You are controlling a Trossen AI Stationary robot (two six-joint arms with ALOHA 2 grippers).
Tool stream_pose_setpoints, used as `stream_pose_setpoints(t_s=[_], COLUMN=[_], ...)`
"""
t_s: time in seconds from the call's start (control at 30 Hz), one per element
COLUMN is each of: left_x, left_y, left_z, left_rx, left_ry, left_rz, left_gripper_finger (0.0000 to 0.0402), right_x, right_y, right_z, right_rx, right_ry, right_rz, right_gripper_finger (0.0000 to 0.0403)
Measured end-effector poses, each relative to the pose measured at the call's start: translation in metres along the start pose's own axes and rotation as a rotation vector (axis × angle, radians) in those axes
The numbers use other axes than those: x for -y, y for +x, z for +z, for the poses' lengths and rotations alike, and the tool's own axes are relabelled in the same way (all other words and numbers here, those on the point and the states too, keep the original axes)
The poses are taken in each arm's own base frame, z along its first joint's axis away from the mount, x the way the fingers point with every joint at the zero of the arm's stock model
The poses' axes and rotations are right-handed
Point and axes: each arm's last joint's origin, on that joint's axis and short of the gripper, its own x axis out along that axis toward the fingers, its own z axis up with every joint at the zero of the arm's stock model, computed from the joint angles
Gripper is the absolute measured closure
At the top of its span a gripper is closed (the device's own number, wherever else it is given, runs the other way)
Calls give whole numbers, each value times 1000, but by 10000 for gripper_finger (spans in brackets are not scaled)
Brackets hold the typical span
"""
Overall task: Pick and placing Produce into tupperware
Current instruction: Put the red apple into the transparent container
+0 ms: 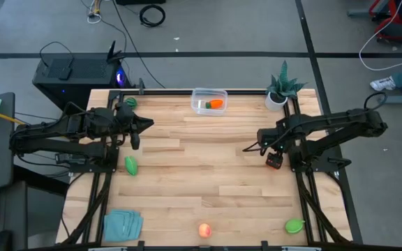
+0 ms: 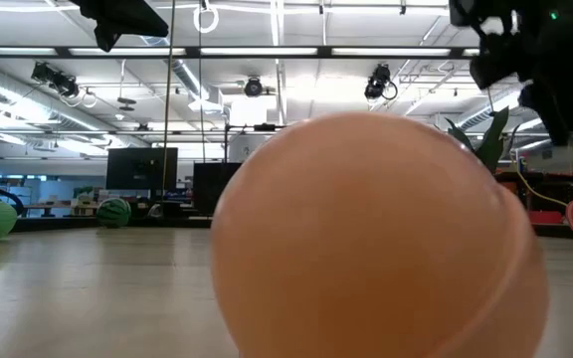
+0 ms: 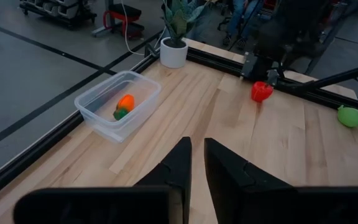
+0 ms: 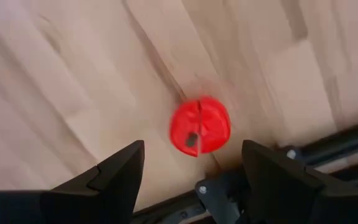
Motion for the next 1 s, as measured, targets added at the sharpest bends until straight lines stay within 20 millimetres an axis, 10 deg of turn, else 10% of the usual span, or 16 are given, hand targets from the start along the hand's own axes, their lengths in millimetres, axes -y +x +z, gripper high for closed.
stream_pose_setpoints(t_s=[1.0], left_x=[0], left_y=[0], left_z=[0], left_rx=[0], left_ry=[0], left_rz=[0], left_gripper_finger=[347], right_x=[-2], right_y=[17], right_z=[4], right_rx=[24], right_ry=[-71], right_rz=[59], right_gripper_finger=[128])
